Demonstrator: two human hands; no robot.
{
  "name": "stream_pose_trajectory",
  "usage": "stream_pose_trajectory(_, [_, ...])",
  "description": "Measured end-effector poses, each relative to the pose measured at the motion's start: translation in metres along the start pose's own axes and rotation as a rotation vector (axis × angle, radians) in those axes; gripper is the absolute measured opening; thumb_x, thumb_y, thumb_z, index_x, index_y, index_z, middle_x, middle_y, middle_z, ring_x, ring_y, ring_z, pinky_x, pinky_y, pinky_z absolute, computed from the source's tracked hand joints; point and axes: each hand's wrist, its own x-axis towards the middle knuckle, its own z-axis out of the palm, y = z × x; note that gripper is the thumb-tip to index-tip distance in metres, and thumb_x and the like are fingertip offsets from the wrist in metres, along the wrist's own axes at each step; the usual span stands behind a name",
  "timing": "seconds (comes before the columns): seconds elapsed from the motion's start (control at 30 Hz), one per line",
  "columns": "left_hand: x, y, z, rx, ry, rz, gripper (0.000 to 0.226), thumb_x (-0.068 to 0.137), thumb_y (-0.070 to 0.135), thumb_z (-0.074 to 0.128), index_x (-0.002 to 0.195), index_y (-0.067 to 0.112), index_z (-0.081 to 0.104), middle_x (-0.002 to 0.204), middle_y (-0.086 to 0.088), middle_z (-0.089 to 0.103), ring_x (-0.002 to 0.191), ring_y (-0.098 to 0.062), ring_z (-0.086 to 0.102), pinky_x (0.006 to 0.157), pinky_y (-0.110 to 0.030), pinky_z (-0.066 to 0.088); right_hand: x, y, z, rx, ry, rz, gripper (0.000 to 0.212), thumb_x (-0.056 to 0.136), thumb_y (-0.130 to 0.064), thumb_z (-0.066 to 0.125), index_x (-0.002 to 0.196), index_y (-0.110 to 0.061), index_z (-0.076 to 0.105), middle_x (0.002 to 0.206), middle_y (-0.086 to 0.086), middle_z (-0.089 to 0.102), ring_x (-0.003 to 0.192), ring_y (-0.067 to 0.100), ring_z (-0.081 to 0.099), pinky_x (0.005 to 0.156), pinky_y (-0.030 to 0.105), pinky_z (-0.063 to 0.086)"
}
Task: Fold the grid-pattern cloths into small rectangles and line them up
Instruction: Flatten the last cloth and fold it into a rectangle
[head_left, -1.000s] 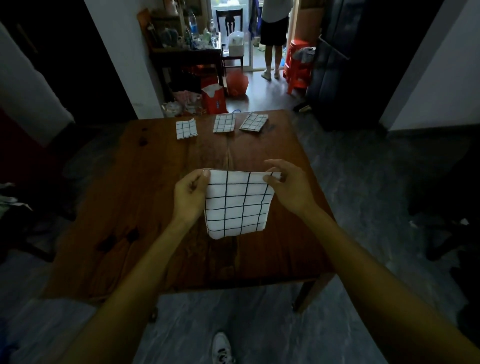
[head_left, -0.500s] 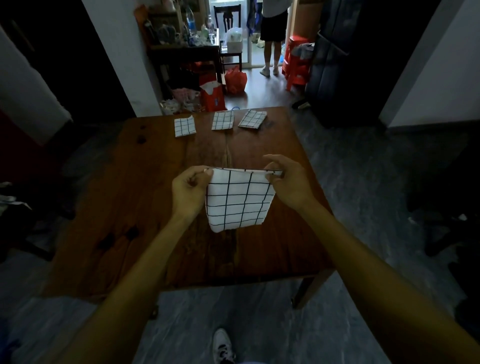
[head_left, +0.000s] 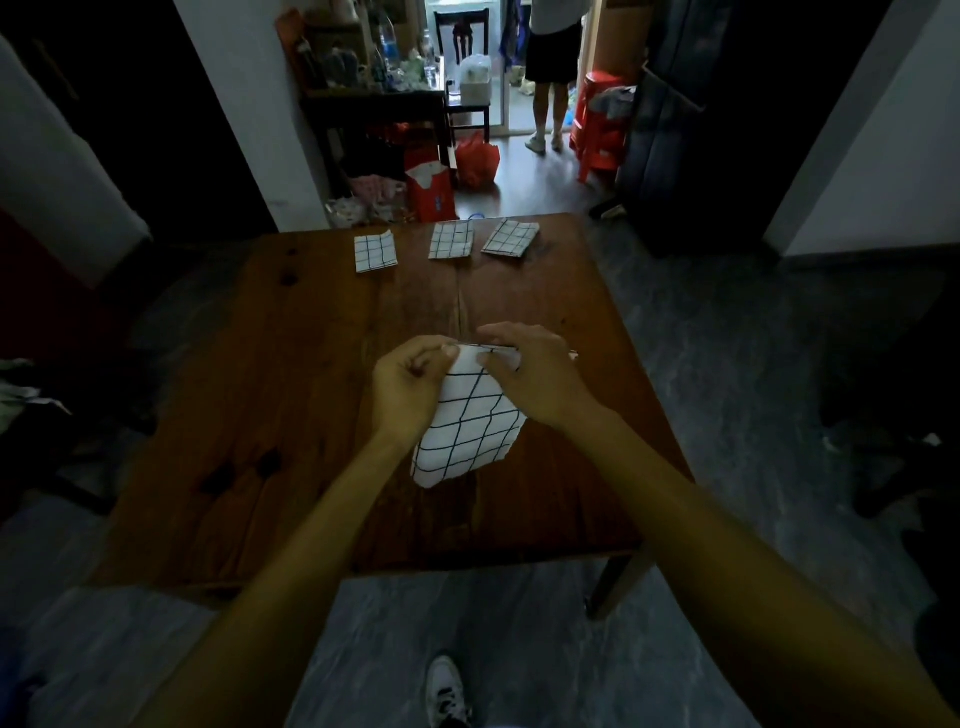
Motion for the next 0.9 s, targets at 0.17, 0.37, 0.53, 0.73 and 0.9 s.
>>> stream_pose_trajectory(0.17, [-0.005, -0.007, -0.004, 0.038, -0.063, -0.021, 0.011, 0.090, 0.011, 0.062, 0.098, 0.012, 0.069, 0.092, 0.004, 0.071, 0.087, -0.004, 0.067, 0.075, -0.019, 0.054, 0.012, -0.004, 0.001, 0.077, -0.046, 0.022, 0.016, 0.094, -0.018, 0.056, 0.099, -0.013, 0.070, 0.099, 0.002, 0.068, 0.087, 0.012, 0.056, 0.080, 0.028, 0.043])
stream_pose_trajectory(0.37, [-0.012, -0.017, -0.006, 0.079, -0.051, -0.012, 0.008, 0.088, 0.011, 0.066, 0.091, 0.017, 0.070, 0.089, 0.011, 0.070, 0.086, -0.001, 0.066, 0.077, -0.017, 0.052, 0.007, -0.002, -0.001, 0.198, -0.085, 0.024, 0.018, 0.092, -0.025, 0.061, 0.107, -0.016, 0.068, 0.101, -0.009, 0.065, 0.092, 0.004, 0.059, 0.077, 0.005, 0.041])
stream_pose_trajectory(0.53, [-0.008, -0.015, -0.009, 0.113, -0.062, -0.004, 0.009, 0.089, 0.016, 0.065, 0.094, 0.014, 0.072, 0.091, 0.005, 0.072, 0.087, -0.005, 0.067, 0.076, -0.021, 0.053, 0.018, -0.014, 0.005, 0.179, -0.003, -0.076, 0.016, 0.095, -0.018, 0.056, 0.093, -0.011, 0.071, 0.087, -0.007, 0.064, 0.077, 0.004, 0.056, 0.069, 0.006, 0.038])
stream_pose_trajectory(0.73, [-0.016, -0.038, -0.030, 0.197, -0.059, -0.113, 0.009, 0.085, 0.012, 0.068, 0.088, 0.020, 0.070, 0.088, 0.008, 0.069, 0.084, -0.003, 0.066, 0.076, -0.026, 0.055, 0.024, -0.001, -0.012, 0.296, 0.152, -0.029, 0.014, 0.093, -0.013, 0.059, 0.093, -0.009, 0.072, 0.092, 0.000, 0.069, 0.085, 0.007, 0.062, 0.078, 0.016, 0.048])
stream_pose_trajectory(0.9, [-0.019, -0.045, -0.034, 0.334, -0.096, -0.194, 0.016, 0.087, 0.016, 0.066, 0.101, 0.011, 0.069, 0.095, 0.007, 0.066, 0.088, -0.004, 0.062, 0.079, -0.019, 0.050, 0.029, 0.000, -0.017, 0.332, 0.156, -0.006, 0.012, 0.092, -0.009, 0.061, 0.096, -0.005, 0.072, 0.093, -0.003, 0.066, 0.086, 0.006, 0.061, 0.078, 0.009, 0.046])
